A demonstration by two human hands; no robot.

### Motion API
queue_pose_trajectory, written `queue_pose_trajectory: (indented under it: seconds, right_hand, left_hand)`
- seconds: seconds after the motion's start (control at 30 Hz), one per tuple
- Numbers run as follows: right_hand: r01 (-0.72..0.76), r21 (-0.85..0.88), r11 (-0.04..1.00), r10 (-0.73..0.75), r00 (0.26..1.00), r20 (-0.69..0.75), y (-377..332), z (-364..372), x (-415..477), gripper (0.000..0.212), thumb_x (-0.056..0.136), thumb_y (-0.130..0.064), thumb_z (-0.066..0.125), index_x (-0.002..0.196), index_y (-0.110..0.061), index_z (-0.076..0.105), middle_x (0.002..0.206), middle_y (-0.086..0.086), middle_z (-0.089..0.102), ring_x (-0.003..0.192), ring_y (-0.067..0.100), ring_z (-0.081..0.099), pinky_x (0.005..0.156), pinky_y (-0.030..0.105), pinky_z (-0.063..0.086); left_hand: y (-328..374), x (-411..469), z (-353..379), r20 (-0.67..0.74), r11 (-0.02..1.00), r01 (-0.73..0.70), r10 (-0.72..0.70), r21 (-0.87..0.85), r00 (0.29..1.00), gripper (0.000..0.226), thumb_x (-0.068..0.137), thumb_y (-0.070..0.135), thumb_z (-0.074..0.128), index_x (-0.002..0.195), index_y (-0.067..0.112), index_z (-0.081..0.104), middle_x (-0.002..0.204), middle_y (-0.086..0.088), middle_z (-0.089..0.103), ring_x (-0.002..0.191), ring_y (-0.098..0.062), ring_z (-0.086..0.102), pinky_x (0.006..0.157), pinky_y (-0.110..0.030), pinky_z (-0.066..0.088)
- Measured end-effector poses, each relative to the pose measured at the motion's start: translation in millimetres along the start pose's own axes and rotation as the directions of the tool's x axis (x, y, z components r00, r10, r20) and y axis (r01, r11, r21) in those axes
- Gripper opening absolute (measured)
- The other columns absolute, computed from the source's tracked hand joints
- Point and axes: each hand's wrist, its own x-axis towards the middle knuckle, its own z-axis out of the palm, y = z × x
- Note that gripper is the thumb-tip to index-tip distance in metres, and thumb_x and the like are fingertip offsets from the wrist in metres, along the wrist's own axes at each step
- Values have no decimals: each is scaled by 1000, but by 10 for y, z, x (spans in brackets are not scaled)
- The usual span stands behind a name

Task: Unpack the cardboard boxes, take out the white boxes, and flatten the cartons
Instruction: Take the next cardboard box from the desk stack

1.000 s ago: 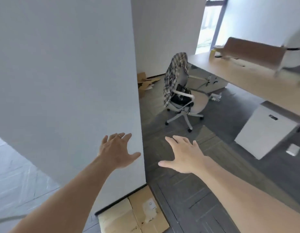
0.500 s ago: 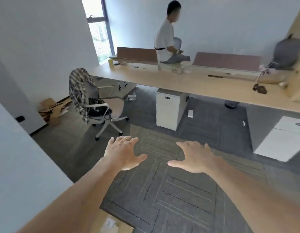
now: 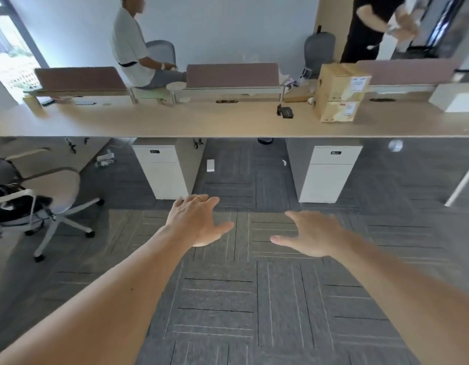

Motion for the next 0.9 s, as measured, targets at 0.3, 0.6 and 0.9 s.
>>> queue_pose_trajectory:
  seconds: [0.3, 0.6, 0.9]
  right_hand:
    - [-214, 27, 976, 214, 977, 13, 1455, -416, 598, 111, 79, -97, 30, 165, -29, 14, 170, 4, 26, 154, 30, 30, 120, 63, 24]
    - [-381, 111, 918, 383, 924, 3, 2444, -1028, 1590, 108, 79, -96, 32, 165, -32, 14, 170, 2, 27, 153, 28, 33, 122, 64, 23]
    - [-451, 211, 867, 460, 888, 8, 3839, -1498, 2519, 105, 81, -92, 37, 164, -32, 14, 168, 2, 29, 151, 28, 36, 122, 62, 24]
  left_hand:
    - [1189, 1644, -177, 17, 976, -213, 212, 44, 977, 89, 91, 81, 40, 163, 32, 23, 170, 2, 23, 158, -21, 17, 129, -48, 11]
    - [2086, 3523, -399, 32, 911, -405, 404, 84, 914, 91, 90, 83, 39, 163, 30, 24, 170, 1, 25, 157, -24, 20, 129, -48, 12]
    - [3212, 5123, -665, 38, 863, -484, 484, 144, 874, 93, 89, 85, 39, 164, 32, 21, 171, -1, 21, 157, -25, 18, 128, -48, 13]
